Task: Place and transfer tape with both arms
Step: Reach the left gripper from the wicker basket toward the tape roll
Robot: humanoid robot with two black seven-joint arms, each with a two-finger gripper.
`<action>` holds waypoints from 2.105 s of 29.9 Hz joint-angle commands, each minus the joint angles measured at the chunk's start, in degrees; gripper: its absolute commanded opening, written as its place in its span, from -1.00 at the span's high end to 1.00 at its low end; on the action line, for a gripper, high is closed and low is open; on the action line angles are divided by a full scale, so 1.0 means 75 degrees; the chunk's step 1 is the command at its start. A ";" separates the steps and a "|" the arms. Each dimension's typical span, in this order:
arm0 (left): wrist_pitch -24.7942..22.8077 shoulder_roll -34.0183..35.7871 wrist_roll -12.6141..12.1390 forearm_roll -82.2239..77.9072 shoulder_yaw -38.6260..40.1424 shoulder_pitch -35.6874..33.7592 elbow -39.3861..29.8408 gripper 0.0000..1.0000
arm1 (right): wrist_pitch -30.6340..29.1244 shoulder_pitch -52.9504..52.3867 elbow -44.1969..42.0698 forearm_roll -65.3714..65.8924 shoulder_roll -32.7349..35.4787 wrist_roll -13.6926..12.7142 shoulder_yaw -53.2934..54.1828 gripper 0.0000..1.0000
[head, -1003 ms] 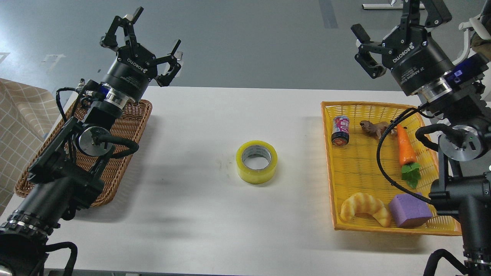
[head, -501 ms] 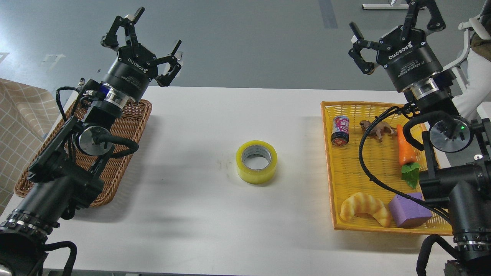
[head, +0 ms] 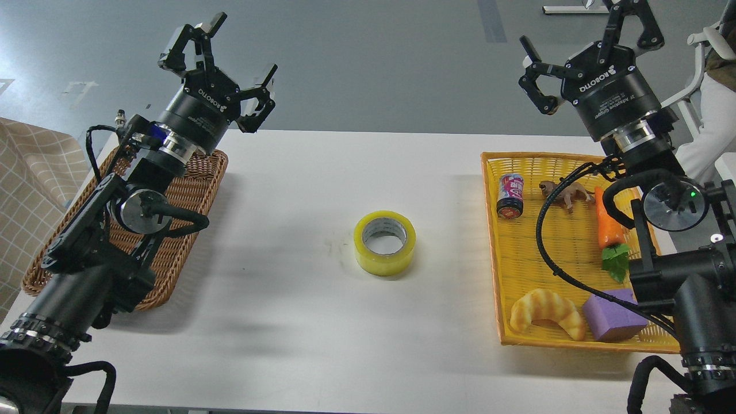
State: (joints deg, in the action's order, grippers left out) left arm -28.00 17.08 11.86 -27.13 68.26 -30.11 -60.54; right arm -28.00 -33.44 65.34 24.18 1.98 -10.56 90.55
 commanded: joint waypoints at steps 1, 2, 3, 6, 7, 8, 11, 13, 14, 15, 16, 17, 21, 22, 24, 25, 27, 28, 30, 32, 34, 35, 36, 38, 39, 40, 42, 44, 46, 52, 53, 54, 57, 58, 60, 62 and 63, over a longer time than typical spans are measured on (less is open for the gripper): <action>0.0000 -0.0004 0.0000 -0.0552 0.0004 -0.0029 -0.0002 -0.95 | 0.0001 -0.0007 0.0007 -0.0001 0.0006 0.0002 0.0009 -1.00; 0.0000 -0.0016 0.0012 -0.0659 0.0004 -0.0040 -0.0002 -0.95 | 0.0001 -0.0007 0.0007 -0.0001 0.0006 0.0002 0.0009 -1.00; 0.0000 -0.0016 0.0012 -0.0857 0.0004 -0.0052 -0.0002 -0.95 | 0.0001 0.0005 0.0007 -0.0001 0.0018 0.0002 0.0009 -1.00; 0.0000 -0.0005 0.0012 -0.1220 0.0004 -0.0064 -0.0025 -0.95 | 0.0001 0.0052 -0.0005 -0.0001 0.0018 0.0013 0.0020 -1.00; 0.0000 -0.0004 0.0012 -0.1466 -0.0007 -0.0064 -0.0049 -0.95 | 0.0001 0.0063 -0.0005 -0.0001 0.0018 0.0013 0.0020 -1.00; 0.0000 -0.0004 0.0012 -0.1619 -0.0007 -0.0064 -0.0084 -0.95 | 0.0001 0.0075 -0.0005 -0.0001 0.0018 0.0013 0.0020 -1.00; 0.0000 0.0019 0.0023 -0.2394 0.0004 -0.0064 -0.0154 -0.96 | 0.0001 0.0157 0.0007 -0.0001 0.0018 0.0025 0.0044 -1.00; 0.0000 0.0042 0.0210 -0.3222 0.0004 -0.0064 -0.0353 -0.95 | 0.0001 0.0216 0.0007 -0.0001 0.0018 0.0060 0.0114 -1.00; 0.0018 0.0054 0.0304 -0.3447 -0.0007 -0.0064 -0.0388 -0.96 | 0.0001 0.0239 0.0007 -0.0001 0.0018 0.0072 0.0126 -1.00; 0.0309 0.0054 0.0467 -0.3901 -0.0019 -0.0052 -0.0482 -0.95 | 0.0001 0.0297 0.0007 -0.0001 0.0018 0.0072 0.0149 -1.00; 0.0659 0.0066 0.0631 -0.4370 -0.0054 -0.0041 -0.0633 -0.95 | 0.0001 0.0344 0.0018 -0.0001 0.0018 0.0083 0.0149 -1.00; 0.0825 0.0066 0.0702 -0.4618 -0.0066 -0.0006 -0.0716 -0.96 | 0.0001 0.0368 0.0030 -0.0001 0.0018 0.0084 0.0149 -1.00; 0.1634 0.0019 0.0925 -0.5859 -0.0113 0.0088 -0.1103 -0.95 | 0.0001 0.0462 0.0054 -0.0001 0.0018 0.0095 0.0161 -1.00; 0.1682 0.0019 0.0949 -0.6025 -0.0159 0.0112 -0.1127 -0.96 | 0.0001 0.0462 0.0054 -0.0001 0.0018 0.0095 0.0161 -1.00; 0.1729 0.0066 0.1019 -0.6436 -0.0440 0.0123 -0.1139 -0.95 | 0.0001 0.0474 0.0054 -0.0001 0.0018 0.0095 0.0219 -1.00; 0.1741 0.0089 0.1054 -0.6530 -0.0545 0.0112 -0.1150 -0.95 | 0.0001 0.0474 0.0054 -0.0001 0.0018 0.0095 0.0243 -1.00; 0.1799 0.0113 0.1043 -0.6823 -0.0827 0.0100 -0.1232 -0.96 | 0.0001 0.0497 0.0054 -0.0001 0.0018 0.0095 0.0266 -1.00; 0.1800 0.0136 0.1031 -0.6917 -0.0897 0.0100 -0.1232 -0.96 | 0.0001 0.0509 0.0054 -0.0001 0.0029 0.0095 0.0278 -1.00; 0.1811 0.0300 0.1020 -0.7163 -0.1167 0.0077 -0.1232 -0.96 | 0.0001 0.0567 0.0054 -0.0001 0.0029 0.0095 0.0278 -1.00; 0.1893 0.0452 0.1008 -0.7408 -0.1470 0.0018 -0.1244 -0.96 | 0.0001 0.0614 0.0054 0.0011 0.0029 0.0095 0.0290 -1.00; 0.2267 0.0476 0.1008 -0.7667 -0.1624 -0.0005 -0.1279 -0.96 | 0.0001 0.0708 0.0054 0.0011 0.0030 0.0095 0.0313 -1.00; 0.2675 0.0476 0.1008 -0.7911 -0.1659 -0.0005 -0.1279 -0.95 | 0.0001 0.0743 0.0054 0.0011 0.0030 0.0095 0.0360 -1.00; 0.3027 0.0488 0.1008 -0.8262 -0.1764 -0.0029 -0.1279 -0.96 | 0.0001 0.0790 0.0054 0.0011 0.0053 0.0095 0.0441 -1.00; 0.3227 0.0534 0.1031 -0.8660 -0.1939 -0.0064 -0.1279 -0.96 | 0.0001 0.0825 0.0054 0.0011 0.0123 0.0095 0.0477 -1.00; 0.3287 0.0569 0.1043 -0.8872 -0.2022 -0.0110 -0.1279 -0.95 | 0.0001 0.0837 0.0054 0.0011 0.0147 0.0095 0.0489 -1.00; 0.3334 0.0663 0.1031 -0.9246 -0.2209 -0.0169 -0.1279 -0.96 | 0.0001 0.0872 0.0054 0.0011 0.0205 0.0095 0.0489 -1.00; 0.3347 0.0827 0.1031 -0.9647 -0.2456 -0.0193 -0.1279 -0.95 | 0.0001 0.0942 0.0042 0.0011 0.0276 0.0107 0.0489 -1.00; 0.3347 0.0956 0.1020 -0.9927 -0.2690 -0.0239 -0.1279 -0.95 | 0.0001 0.1012 0.0042 0.0011 0.0334 0.0107 0.0501 -1.00; 0.3347 0.1085 0.1020 -1.0243 -0.2959 -0.0403 -0.1279 -0.95 | 0.0001 0.1059 0.0030 0.0011 0.0404 0.0107 0.0512 -1.00; 0.3335 0.1460 0.0961 -1.1520 -0.4095 -0.1152 -0.1268 -0.95 | 0.0001 0.1211 -0.0005 0.0011 0.0498 0.0107 0.0629 -1.00; 0.3335 0.1472 0.0938 -1.1639 -0.4213 -0.1235 -0.1268 -0.95 | 0.0001 0.1224 -0.0005 0.0011 0.0498 0.0107 0.0630 -1.00; 0.3346 0.1507 0.0903 -1.1895 -0.4435 -0.1410 -0.1256 -0.95 | 0.0001 0.1247 -0.0005 0.0011 0.0498 0.0107 0.0641 -1.00; 0.3335 0.1578 0.0809 -1.2379 -0.4929 -0.1751 -0.1244 -0.95 | 0.0001 0.1353 -0.0017 0.0011 0.0498 0.0107 0.0688 -1.00; 0.3335 0.1578 0.0716 -1.2564 -0.5173 -0.1926 -0.1244 -0.95 | 0.0001 0.1387 -0.0017 0.0011 0.0498 0.0107 0.0700 -1.00; 0.3323 0.1578 0.0494 -1.2683 -0.5536 -0.2230 -0.1186 -0.95 | 0.0001 0.1446 -0.0028 0.0011 0.0498 0.0107 0.0712 -1.00; 0.3288 0.1531 0.0247 -1.2683 -0.5971 -0.2524 -0.1150 -0.95 | 0.0001 0.1481 -0.0028 0.0011 0.0498 0.0107 0.0758 -1.00; 0.3276 0.1508 0.0165 -1.2683 -0.6112 -0.2606 -0.1150 -0.95 | 0.0001 0.1493 -0.0028 0.0011 0.0498 0.0119 0.0770 -1.00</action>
State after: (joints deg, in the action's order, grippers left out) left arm -3.20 28.79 15.03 -121.95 25.81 -47.38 -69.36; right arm -28.00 -22.58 65.15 24.26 5.72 -9.75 96.02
